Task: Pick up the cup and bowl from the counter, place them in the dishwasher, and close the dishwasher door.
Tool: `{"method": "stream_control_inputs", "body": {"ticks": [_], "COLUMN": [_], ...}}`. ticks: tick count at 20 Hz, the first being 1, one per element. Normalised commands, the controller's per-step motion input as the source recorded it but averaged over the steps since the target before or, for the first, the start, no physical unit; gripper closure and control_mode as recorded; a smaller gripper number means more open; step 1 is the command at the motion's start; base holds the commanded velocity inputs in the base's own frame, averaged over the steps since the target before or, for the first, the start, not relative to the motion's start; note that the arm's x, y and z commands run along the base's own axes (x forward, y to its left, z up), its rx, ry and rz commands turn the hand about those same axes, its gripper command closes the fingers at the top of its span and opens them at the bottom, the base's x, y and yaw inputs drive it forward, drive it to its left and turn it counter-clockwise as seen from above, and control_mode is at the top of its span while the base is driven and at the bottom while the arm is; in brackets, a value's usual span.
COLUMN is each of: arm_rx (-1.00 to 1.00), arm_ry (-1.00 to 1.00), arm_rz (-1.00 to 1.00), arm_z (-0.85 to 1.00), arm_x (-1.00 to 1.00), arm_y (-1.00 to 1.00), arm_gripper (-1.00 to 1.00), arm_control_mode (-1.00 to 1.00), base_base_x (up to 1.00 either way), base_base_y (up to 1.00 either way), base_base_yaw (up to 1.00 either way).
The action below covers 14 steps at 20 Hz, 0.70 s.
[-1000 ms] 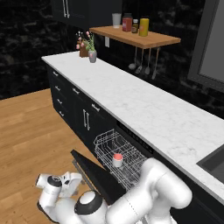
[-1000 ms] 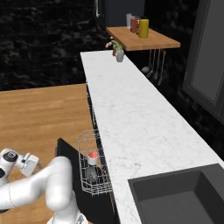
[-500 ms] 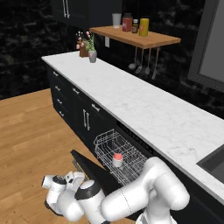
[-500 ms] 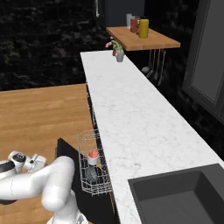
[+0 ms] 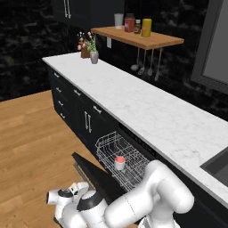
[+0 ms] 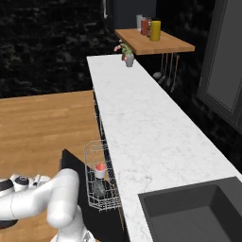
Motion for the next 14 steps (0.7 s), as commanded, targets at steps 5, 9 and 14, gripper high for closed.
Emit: {"method": "stream_control_inputs", "body": {"ticks": [5, 9, 14], "arm_rx": [-0.2, -0.22, -0.3], "arm_ry": [0.02, 0.0, 0.0], "arm_rz": [-0.09, -0.12, -0.23], "arm_z": [-1.0, -0.7, -0.29], "arm_x": [0.57, 0.79, 0.9], "arm_y": [-0.32, -0.32, -0.19], "arm_gripper": [-1.0, -1.0, -1.0], "arm_control_mode": [-1.0, -1.0, -1.0], "base_base_x": [0.0, 0.0, 0.0], "base_base_y": [0.0, 0.0, 0.0], "base_base_yaw": [0.0, 0.0, 0.0]}}
